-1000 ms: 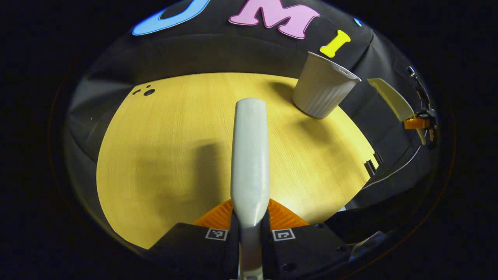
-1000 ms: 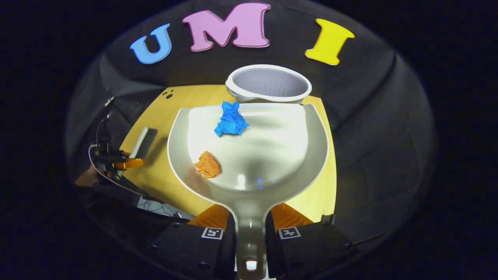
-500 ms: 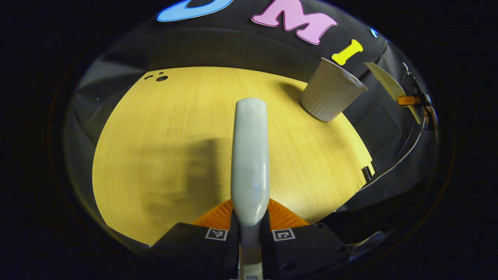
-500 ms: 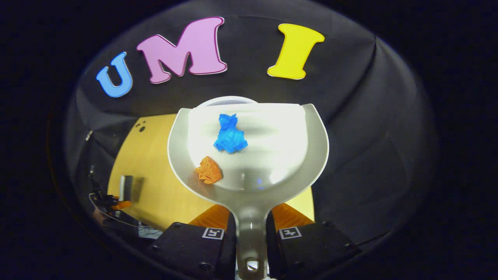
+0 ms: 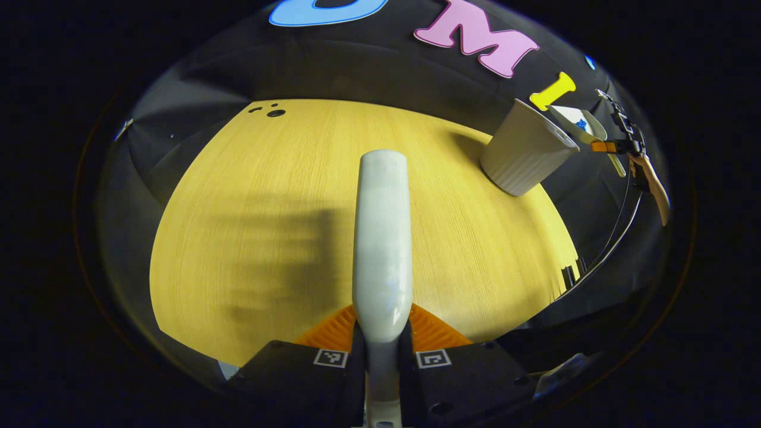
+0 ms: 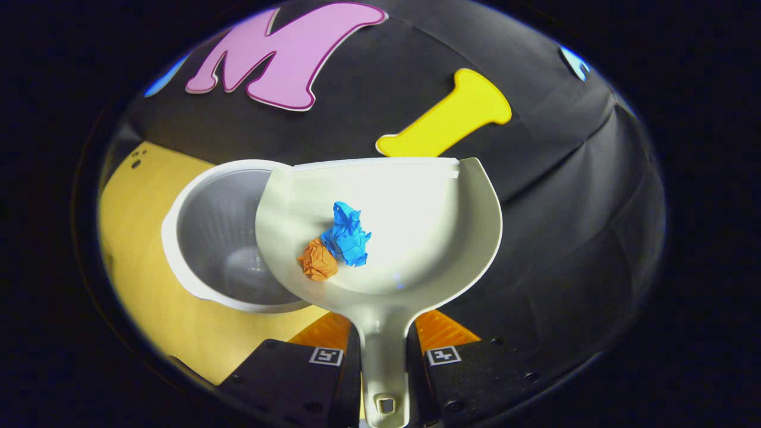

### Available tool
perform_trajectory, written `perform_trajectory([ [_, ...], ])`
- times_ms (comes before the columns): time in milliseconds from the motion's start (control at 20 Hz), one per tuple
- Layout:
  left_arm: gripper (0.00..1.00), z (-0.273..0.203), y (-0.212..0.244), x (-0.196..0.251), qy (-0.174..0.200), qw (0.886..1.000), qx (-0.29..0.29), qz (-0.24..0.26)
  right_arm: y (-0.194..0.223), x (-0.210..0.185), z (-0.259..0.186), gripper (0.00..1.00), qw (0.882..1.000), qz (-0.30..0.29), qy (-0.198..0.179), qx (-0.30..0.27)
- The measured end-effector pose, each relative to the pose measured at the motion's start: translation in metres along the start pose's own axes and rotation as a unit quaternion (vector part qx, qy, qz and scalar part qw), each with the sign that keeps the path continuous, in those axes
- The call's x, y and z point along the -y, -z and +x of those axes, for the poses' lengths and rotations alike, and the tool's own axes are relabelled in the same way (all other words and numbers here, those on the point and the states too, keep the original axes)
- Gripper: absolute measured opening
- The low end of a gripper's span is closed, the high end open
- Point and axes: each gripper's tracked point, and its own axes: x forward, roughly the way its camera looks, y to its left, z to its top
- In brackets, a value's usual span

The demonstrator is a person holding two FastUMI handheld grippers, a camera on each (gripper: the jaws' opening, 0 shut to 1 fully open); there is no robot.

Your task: Pick up the small broom and dustpan from the desktop, sweep the trash into the dustpan with the broom, and then empty the trash into the garbage bin.

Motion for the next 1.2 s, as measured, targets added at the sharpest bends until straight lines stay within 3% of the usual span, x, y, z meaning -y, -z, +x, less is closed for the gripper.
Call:
perform_trajectory([
  [100, 0.27, -0.005, 0.000, 0.000, 0.006, 1.000, 0.009, -0.013, 0.003, -0.001, -0.001, 0.32, 0.998, -0.057, 0.028, 0.017],
  [150, 0.27, -0.005, 0.001, -0.002, 0.005, 1.000, 0.012, -0.018, 0.000, 0.005, -0.002, 0.41, 0.995, -0.085, 0.037, 0.023],
  [200, 0.27, -0.006, 0.001, -0.004, 0.000, 1.000, 0.015, -0.026, -0.001, 0.008, -0.004, 0.36, 0.993, -0.106, 0.045, 0.026],
  [300, 0.27, -0.011, -0.001, 0.002, 0.006, 0.999, 0.023, -0.042, 0.008, 0.019, -0.003, 0.36, 0.986, -0.149, 0.063, 0.036],
  [450, 0.27, -0.021, 0.000, 0.019, 0.025, 0.999, 0.026, -0.029, 0.021, 0.041, -0.010, 0.36, 0.970, -0.215, 0.096, 0.051],
  [600, 0.28, -0.026, -0.004, 0.027, 0.025, 0.999, 0.029, 0.017, 0.015, 0.040, -0.008, 0.36, 0.946, -0.288, 0.130, 0.076],
  [700, 0.27, -0.025, -0.009, 0.041, 0.046, 0.998, 0.033, 0.011, 0.010, 0.042, -0.010, 0.40, 0.935, -0.316, 0.139, 0.081],
  [800, 0.25, -0.024, -0.007, 0.063, 0.079, 0.996, 0.029, -0.012, 0.011, 0.043, -0.011, 0.36, 0.929, -0.331, 0.143, 0.079],
  [1000, 0.27, -0.019, -0.004, 0.080, 0.086, 0.996, 0.029, 0.000, 0.005, 0.040, -0.012, 0.36, 0.911, -0.377, 0.141, 0.087],
  [1100, 0.27, -0.020, -0.004, 0.085, 0.087, 0.996, 0.027, 0.009, 0.006, 0.038, -0.012, 0.36, 0.914, -0.374, 0.130, 0.084],
  [1200, 0.27, -0.022, -0.010, 0.083, 0.080, 0.996, 0.037, 0.016, 0.012, 0.034, -0.014, 0.36, 0.938, -0.322, 0.105, 0.070],
])
